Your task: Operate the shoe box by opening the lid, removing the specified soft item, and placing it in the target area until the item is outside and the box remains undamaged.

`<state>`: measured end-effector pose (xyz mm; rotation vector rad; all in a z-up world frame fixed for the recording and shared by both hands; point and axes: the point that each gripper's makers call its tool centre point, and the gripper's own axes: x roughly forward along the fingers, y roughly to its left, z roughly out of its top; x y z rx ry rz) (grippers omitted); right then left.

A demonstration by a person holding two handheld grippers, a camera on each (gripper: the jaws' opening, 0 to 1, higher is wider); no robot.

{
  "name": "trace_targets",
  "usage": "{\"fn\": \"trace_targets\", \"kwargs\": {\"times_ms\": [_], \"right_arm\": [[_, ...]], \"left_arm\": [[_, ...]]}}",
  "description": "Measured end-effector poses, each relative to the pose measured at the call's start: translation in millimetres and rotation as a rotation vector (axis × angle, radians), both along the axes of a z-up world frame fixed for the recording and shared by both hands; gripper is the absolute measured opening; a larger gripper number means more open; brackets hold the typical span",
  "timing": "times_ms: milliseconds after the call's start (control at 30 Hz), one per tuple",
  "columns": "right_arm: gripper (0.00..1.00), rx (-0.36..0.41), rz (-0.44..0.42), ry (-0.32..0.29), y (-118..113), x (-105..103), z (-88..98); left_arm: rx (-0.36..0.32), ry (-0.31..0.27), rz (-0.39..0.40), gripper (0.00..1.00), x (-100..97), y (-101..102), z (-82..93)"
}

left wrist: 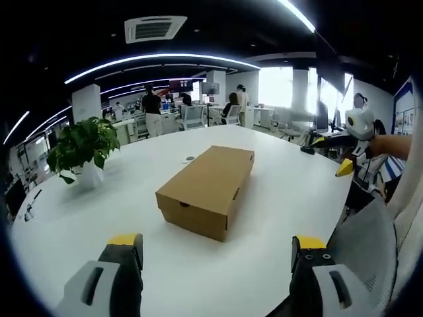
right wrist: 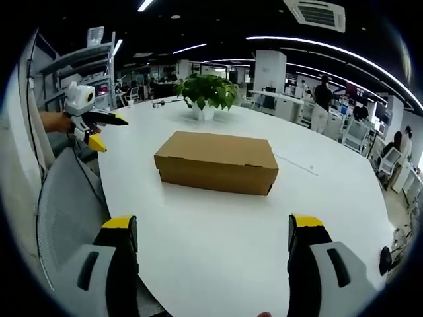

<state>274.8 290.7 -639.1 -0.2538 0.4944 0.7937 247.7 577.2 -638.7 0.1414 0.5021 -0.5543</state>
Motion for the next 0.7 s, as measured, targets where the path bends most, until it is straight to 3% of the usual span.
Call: {"fn": "trace_targets", "kwargs": {"times_ms": [267, 700], "right_arm": [[0.90, -0.023, 0.037, 0.009, 2, 21, -8.4], [0.82, -0.038, 0.108, -0.020, 7, 61, -15.2]], "left_arm": [[0.002, 0.006, 0.047, 0.85, 11.9, -7, -9.0], [0.030, 0.005, 0.108, 0.81, 29.1, -15, -24.0]]}}
